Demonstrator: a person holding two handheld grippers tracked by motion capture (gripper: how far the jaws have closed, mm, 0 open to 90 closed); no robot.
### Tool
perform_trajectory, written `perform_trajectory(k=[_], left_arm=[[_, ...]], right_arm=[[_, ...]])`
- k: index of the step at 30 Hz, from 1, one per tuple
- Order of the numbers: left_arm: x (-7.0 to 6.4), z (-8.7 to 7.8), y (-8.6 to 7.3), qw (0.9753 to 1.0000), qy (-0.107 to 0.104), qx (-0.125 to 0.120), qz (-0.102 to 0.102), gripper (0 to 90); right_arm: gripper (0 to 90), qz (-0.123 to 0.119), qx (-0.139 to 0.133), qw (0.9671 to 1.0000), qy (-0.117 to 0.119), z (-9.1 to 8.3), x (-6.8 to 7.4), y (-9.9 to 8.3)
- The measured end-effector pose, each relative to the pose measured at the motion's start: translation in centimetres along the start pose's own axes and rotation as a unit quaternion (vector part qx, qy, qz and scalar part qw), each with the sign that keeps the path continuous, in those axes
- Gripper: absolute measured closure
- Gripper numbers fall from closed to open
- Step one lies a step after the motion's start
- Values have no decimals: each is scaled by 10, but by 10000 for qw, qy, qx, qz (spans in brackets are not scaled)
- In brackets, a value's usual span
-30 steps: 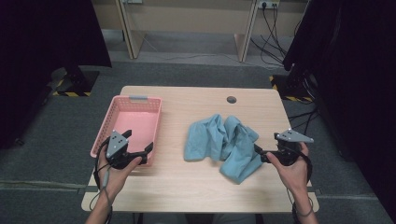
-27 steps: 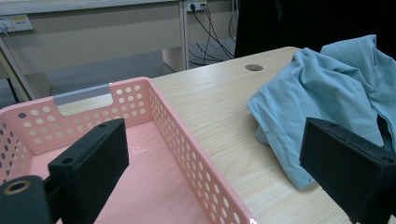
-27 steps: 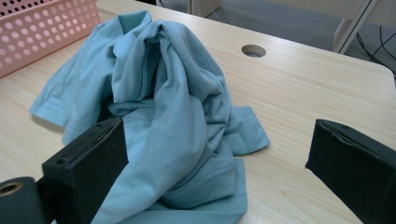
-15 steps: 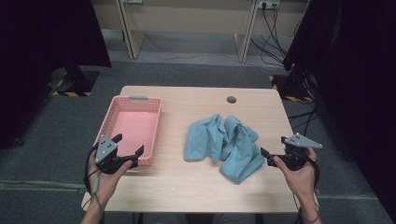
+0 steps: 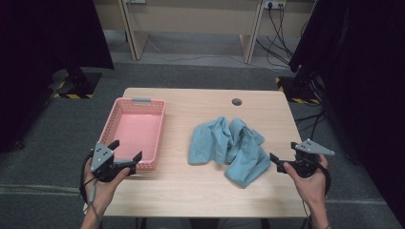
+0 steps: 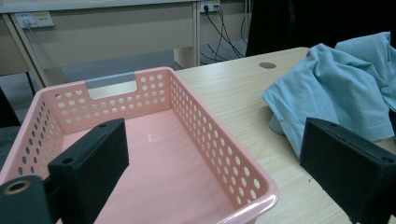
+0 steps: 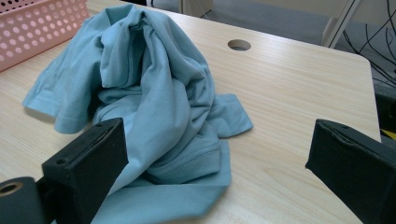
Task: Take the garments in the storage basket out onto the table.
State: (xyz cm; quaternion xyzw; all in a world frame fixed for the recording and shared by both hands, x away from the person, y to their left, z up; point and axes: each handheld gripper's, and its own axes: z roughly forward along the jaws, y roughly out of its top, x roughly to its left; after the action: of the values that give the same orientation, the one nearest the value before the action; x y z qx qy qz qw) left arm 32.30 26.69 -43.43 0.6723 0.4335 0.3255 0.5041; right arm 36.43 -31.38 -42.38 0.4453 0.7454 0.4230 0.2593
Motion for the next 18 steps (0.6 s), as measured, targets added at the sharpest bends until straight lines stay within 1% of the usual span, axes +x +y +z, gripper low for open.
perform_trajectory(k=[10, 12, 15, 18], left_arm=[[3, -10, -4, 10000, 48, -19, -14, 69], [3, -12, -4, 10000, 44, -39, -56, 69], [5, -14, -4, 9999, 76, -65, -61, 69], [7, -16, -6, 9999, 48, -66, -107, 69]], right_arm=[[47, 33, -15, 9999, -93, -10, -6, -7], [47, 44, -38, 9999, -110, -12, -7, -9], [47, 68, -60, 9999, -138, -14, -9, -11], [47, 87, -63, 9998, -155, -16, -10, -12]])
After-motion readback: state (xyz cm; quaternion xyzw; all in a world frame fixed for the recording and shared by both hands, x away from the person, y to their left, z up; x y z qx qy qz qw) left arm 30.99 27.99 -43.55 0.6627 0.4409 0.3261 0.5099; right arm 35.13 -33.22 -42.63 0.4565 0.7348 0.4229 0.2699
